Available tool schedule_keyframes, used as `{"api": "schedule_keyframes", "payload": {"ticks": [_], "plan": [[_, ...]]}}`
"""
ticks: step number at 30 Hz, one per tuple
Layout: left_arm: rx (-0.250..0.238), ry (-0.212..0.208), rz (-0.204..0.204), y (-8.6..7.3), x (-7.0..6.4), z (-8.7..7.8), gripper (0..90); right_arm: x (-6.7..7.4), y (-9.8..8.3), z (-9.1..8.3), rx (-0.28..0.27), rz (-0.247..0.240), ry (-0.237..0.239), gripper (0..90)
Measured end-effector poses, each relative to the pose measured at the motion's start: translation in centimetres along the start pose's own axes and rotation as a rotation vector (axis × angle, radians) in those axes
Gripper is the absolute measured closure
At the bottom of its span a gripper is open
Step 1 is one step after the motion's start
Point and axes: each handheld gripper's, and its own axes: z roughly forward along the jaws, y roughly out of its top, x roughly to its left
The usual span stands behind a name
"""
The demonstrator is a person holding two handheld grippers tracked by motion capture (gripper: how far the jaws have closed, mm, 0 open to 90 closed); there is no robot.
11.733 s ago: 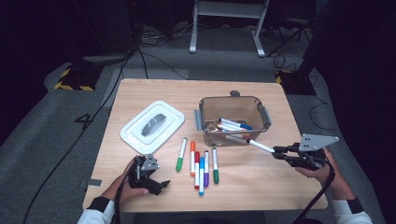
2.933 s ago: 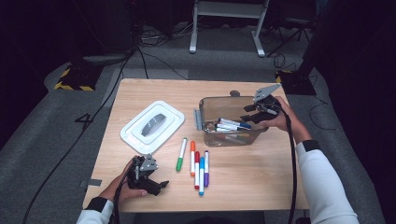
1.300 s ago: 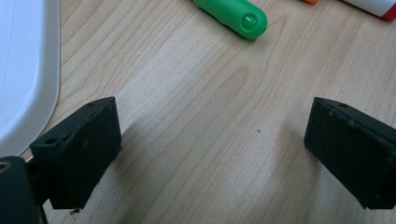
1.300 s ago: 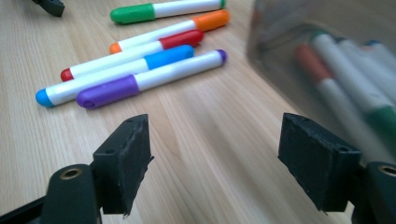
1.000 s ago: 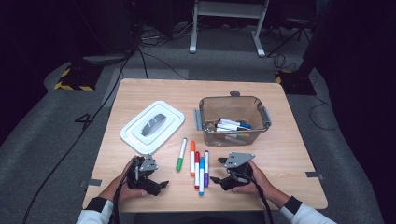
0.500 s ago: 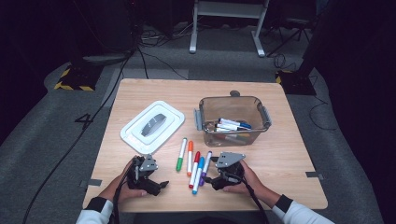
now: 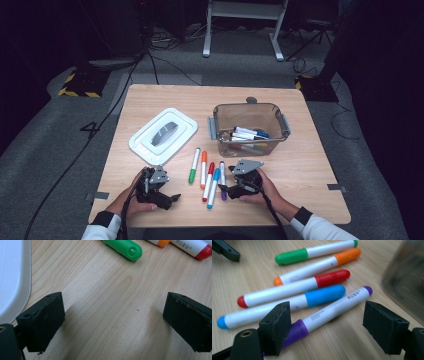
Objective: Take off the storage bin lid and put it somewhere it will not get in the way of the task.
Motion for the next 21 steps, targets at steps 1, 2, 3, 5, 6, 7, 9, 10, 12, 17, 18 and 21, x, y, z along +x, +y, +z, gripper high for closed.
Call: {"api": "schedule_keyframes", "payload": {"ticks": [1,2,3,5,6,7,9,10,12,17,18,21], "plan": [[0.0,0.0,0.0,0.0,0.0,0.0,4.3,-0.3,-0.3,-0.1,0.007,0.008,-0.003,23.0],[0.0,0.0,0.0,0.0,0.0,0.0,4.3,-0.6,-0.4,-0.3,0.016,0.014,-0.006,23.1],[0.0,0.0,0.0,0.0,0.0,0.0,4.3,-0.7,-0.6,-0.5,0.019,0.014,-0.011,23.3],[0.0,0.0,-0.001,0.0,0.0,0.0,4.3,-1.0,-0.7,-1.0,0.021,0.0,-0.032,24.4],[0.0,0.0,-0.001,0.0,0.0,0.0,4.3,-1.2,-0.8,-1.3,0.017,0.002,-0.032,24.8],[0.0,0.0,-0.001,0.0,0.0,0.0,4.3,-1.4,-1.0,-1.7,0.016,0.001,-0.035,25.4],[0.0,0.0,-0.001,0.0,0.0,0.0,4.3,-1.8,-1.6,-2.3,0.029,0.01,-0.05,27.1],[0.0,0.0,-0.001,0.0,0.0,0.0,4.3,-2.1,-2.0,-2.7,0.032,0.02,-0.046,29.7],[0.0,0.0,-0.001,0.0,0.0,0.0,4.3,-2.7,-2.8,-3.4,0.045,0.036,-0.058,31.9],[0.0,0.0,-0.001,0.0,0.0,0.0,4.3,-4.0,-4.6,-5.2,0.062,0.069,-0.081,44.6],[0.0,0.0,-0.001,0.0,0.0,0.0,4.3,-4.2,-4.8,-5.4,0.07,0.066,-0.087,46.3],[0.0,0.0,-0.001,0.0,0.0,0.0,4.3,-4.8,-5.3,-5.9,0.076,0.064,-0.075,53.4]]}}
